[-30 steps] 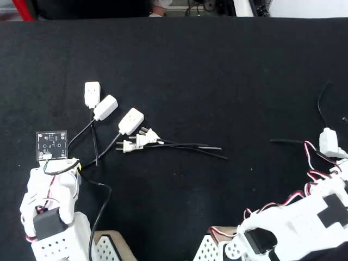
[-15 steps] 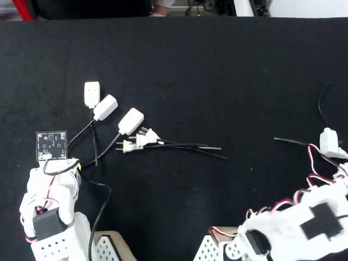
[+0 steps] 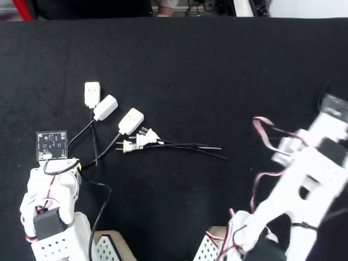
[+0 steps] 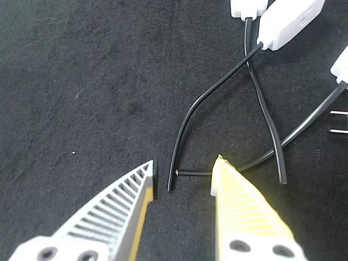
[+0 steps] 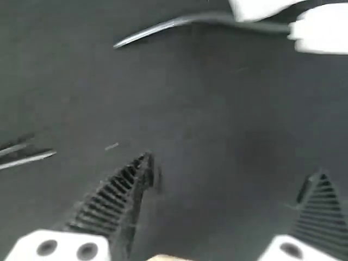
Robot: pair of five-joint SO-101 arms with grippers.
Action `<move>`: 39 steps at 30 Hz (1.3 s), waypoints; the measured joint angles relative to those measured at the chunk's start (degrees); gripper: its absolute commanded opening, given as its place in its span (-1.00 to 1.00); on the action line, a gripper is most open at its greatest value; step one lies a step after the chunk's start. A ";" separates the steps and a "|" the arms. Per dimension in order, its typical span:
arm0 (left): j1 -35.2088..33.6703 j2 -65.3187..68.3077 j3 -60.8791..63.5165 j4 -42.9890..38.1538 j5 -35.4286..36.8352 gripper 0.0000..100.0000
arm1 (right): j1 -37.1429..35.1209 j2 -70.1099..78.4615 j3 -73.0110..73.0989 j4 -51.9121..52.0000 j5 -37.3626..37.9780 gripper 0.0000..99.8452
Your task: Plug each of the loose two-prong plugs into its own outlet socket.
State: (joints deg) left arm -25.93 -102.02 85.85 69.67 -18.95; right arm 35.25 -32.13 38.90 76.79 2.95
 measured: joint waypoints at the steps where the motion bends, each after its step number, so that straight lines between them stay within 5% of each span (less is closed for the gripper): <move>1: 0.00 0.00 0.00 0.00 0.00 -0.64 | -3.78 -0.18 0.00 0.70 -2.90 -0.31; 10: 0.00 0.00 0.00 0.00 0.00 -0.64 | -40.18 -0.26 -0.18 -7.21 -34.37 -0.48; 15: 0.00 0.00 0.00 0.00 0.00 -0.64 | -54.68 1.41 -0.18 -16.97 -40.88 -0.50; 21: 0.00 0.00 0.00 0.00 0.00 -0.64 | -61.19 16.35 -3.96 -26.11 -44.31 -0.49; 30: 0.00 0.00 0.35 0.00 0.00 -0.64 | -67.34 43.96 -24.09 -22.68 -54.86 -0.50; 39: 0.00 0.00 0.35 0.00 0.00 -0.64 | -68.04 51.08 -28.48 -22.68 -59.25 -0.50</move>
State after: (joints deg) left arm -25.93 -102.02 86.20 69.67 -18.95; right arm -32.79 18.95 10.42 54.11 -56.31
